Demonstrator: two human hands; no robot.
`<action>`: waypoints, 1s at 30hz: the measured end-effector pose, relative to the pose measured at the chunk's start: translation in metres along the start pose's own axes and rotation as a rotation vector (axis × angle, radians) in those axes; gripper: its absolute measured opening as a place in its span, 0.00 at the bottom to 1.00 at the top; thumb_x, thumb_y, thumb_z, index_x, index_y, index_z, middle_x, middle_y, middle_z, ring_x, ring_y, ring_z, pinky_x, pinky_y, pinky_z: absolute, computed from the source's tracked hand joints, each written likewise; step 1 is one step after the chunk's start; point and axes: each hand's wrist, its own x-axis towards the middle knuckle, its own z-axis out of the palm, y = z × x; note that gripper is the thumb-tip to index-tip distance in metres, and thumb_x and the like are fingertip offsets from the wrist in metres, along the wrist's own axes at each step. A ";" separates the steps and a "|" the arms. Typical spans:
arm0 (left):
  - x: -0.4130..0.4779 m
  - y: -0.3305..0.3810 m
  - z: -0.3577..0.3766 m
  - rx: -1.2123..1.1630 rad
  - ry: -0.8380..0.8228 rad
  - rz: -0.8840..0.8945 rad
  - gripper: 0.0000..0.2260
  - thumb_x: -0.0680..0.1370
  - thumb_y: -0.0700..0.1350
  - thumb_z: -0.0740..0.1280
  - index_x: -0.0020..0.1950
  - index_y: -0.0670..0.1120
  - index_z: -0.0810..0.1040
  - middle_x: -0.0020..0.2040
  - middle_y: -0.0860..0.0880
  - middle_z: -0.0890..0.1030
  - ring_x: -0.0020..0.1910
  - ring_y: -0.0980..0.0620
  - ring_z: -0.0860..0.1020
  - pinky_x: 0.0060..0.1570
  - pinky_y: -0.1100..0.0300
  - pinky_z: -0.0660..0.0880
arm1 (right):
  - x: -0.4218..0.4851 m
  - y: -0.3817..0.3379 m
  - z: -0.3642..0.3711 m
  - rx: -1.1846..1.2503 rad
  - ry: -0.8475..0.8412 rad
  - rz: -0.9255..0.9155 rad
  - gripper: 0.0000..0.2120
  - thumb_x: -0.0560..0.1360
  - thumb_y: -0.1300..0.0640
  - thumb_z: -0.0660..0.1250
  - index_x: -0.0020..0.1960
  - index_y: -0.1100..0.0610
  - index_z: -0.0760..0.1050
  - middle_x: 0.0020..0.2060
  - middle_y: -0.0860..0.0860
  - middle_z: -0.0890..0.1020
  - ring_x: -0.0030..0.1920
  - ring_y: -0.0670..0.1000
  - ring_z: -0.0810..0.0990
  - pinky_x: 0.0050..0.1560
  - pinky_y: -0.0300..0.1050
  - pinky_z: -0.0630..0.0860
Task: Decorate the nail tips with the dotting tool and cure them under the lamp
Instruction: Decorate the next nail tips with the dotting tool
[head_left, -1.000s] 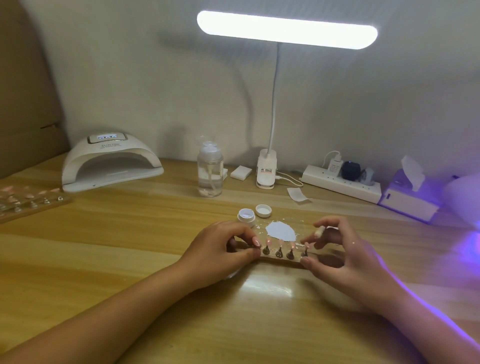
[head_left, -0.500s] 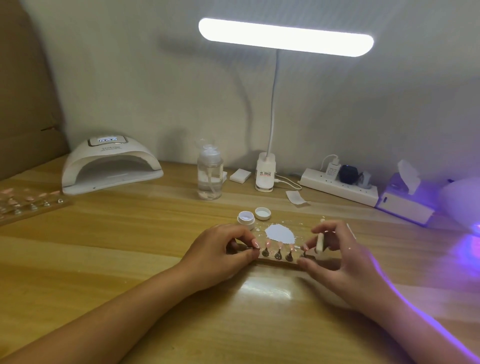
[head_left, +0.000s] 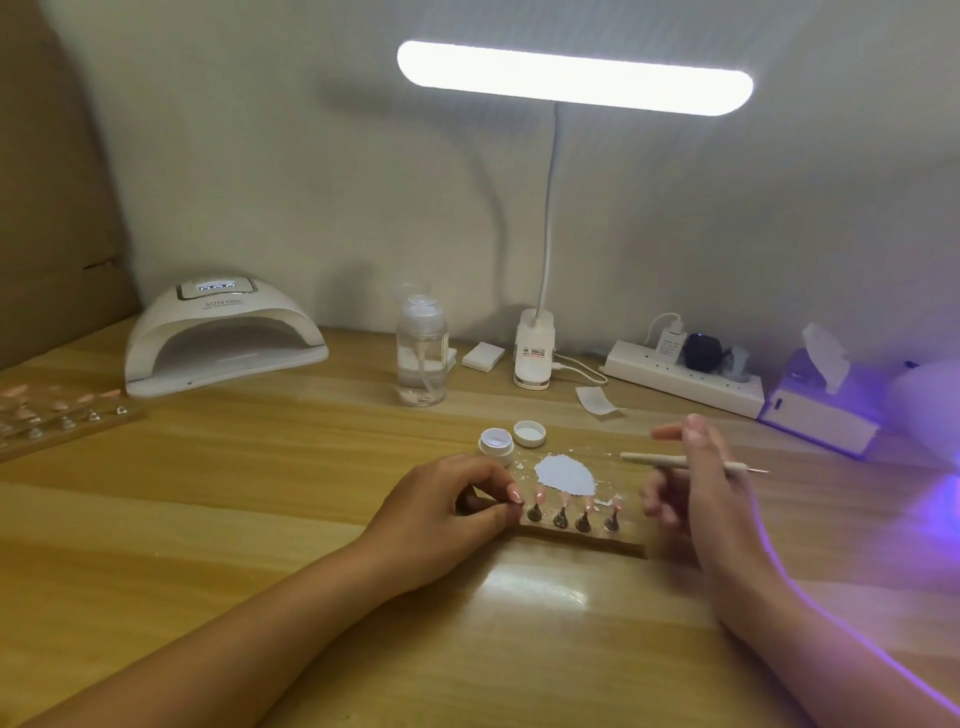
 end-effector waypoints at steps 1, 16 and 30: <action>0.000 0.000 0.000 0.009 0.004 0.006 0.07 0.74 0.48 0.74 0.41 0.59 0.79 0.43 0.63 0.81 0.38 0.60 0.76 0.44 0.58 0.74 | 0.003 0.000 0.004 0.030 -0.022 0.048 0.12 0.84 0.47 0.54 0.51 0.53 0.71 0.26 0.50 0.77 0.24 0.46 0.70 0.25 0.39 0.67; -0.001 -0.001 -0.003 0.092 0.074 -0.007 0.09 0.70 0.44 0.73 0.41 0.56 0.77 0.43 0.60 0.81 0.41 0.60 0.78 0.44 0.63 0.74 | 0.011 0.013 0.003 -0.158 -0.045 0.032 0.12 0.78 0.51 0.70 0.40 0.55 0.73 0.32 0.53 0.84 0.23 0.44 0.74 0.24 0.40 0.70; -0.001 0.000 -0.002 0.097 0.070 -0.079 0.07 0.69 0.45 0.73 0.39 0.53 0.76 0.37 0.60 0.80 0.37 0.61 0.76 0.42 0.61 0.70 | 0.013 0.014 0.003 -0.286 -0.123 0.014 0.11 0.77 0.52 0.70 0.41 0.57 0.74 0.33 0.50 0.85 0.33 0.45 0.84 0.38 0.44 0.74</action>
